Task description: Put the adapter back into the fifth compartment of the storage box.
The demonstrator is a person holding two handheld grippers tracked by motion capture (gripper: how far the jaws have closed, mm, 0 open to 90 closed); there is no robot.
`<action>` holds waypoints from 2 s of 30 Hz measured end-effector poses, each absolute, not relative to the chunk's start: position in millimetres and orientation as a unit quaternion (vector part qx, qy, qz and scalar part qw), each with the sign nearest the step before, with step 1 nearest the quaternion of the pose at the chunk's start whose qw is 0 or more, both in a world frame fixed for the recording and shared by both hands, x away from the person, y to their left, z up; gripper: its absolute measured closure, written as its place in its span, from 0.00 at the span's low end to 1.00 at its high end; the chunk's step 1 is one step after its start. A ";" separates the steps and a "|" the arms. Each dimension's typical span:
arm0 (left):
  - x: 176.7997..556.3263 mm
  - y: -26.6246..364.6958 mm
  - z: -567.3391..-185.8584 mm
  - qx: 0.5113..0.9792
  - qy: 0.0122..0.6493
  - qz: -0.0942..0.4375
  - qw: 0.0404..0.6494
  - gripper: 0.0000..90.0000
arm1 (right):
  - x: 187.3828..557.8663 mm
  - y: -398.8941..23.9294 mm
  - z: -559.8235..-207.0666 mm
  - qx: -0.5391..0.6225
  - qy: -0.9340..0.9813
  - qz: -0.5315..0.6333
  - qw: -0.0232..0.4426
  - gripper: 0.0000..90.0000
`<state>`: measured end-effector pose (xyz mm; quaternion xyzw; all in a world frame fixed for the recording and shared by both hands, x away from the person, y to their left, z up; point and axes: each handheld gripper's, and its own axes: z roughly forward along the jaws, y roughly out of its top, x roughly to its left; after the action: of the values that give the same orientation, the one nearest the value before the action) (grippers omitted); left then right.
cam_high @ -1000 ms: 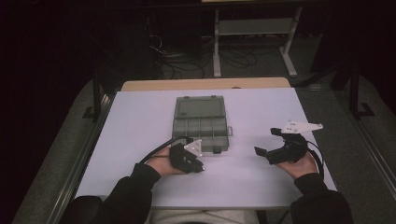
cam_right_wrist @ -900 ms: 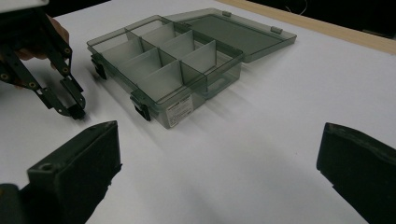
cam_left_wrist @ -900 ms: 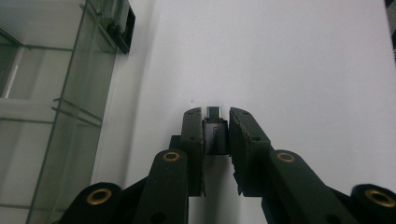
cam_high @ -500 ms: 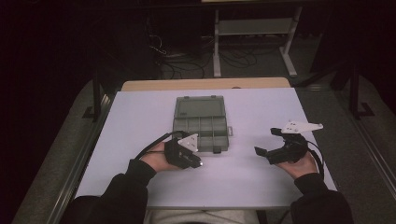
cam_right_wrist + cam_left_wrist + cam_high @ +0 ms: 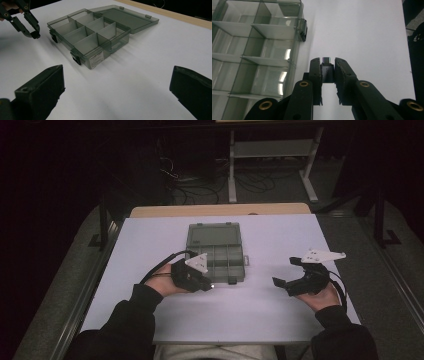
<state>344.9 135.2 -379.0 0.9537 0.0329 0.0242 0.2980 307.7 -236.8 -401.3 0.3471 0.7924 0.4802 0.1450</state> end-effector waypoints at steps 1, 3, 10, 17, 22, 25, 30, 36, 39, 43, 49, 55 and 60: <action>345.2 135.4 -378.8 0.953 0.035 0.023 0.300 0.85 | 307.7 -236.9 -401.4 0.347 0.792 0.480 0.145 0.00; 346.9 136.4 -376.9 0.953 0.038 0.025 0.300 0.85 | 307.6 -236.9 -401.2 0.347 0.792 0.480 0.145 0.00; 352.2 139.2 -367.6 0.950 0.045 0.031 0.306 0.85 | 307.7 -236.9 -401.3 0.347 0.792 0.481 0.144 0.00; 356.8 144.7 -357.1 0.946 0.053 0.040 0.317 0.85 | 307.6 -237.0 -401.2 0.347 0.792 0.481 0.144 0.00; 360.5 149.0 -350.9 0.945 0.058 0.047 0.318 0.85 | 307.7 -237.0 -401.3 0.347 0.792 0.481 0.144 0.00; 361.4 150.1 -347.6 0.945 0.057 0.050 0.319 0.85 | 307.8 -237.0 -401.3 0.347 0.792 0.481 0.144 0.00; 367.6 155.8 -342.6 0.940 0.068 0.052 0.329 0.85 | 307.7 -237.0 -401.3 0.347 0.792 0.481 0.143 0.00; 375.6 164.1 -342.0 0.938 0.084 0.055 0.332 0.85 | 307.8 -237.2 -401.4 0.347 0.792 0.481 0.143 0.00; 378.6 168.0 -341.9 0.936 0.092 0.055 0.336 0.85 | 307.9 -237.0 -401.5 0.346 0.793 0.481 0.142 0.00; 380.6 170.5 -342.5 0.936 0.097 0.056 0.334 0.85 | 307.9 -236.9 -401.7 0.346 0.793 0.480 0.141 0.00; 384.0 173.8 -343.1 0.934 0.106 0.058 0.336 0.85 | 307.9 -236.8 -401.7 0.346 0.794 0.481 0.141 0.00; 388.8 177.2 -345.3 0.934 0.115 0.060 0.332 0.85 | 308.0 -236.7 -401.8 0.346 0.794 0.480 0.140 0.00; 393.8 180.8 -349.0 0.935 0.126 0.062 0.326 0.85 | 308.1 -236.4 -402.1 0.346 0.795 0.479 0.139 0.00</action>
<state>393.8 180.8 -349.0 0.9348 0.1257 0.0624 0.3264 308.1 -236.4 -402.1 0.3463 0.7945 0.4792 0.1386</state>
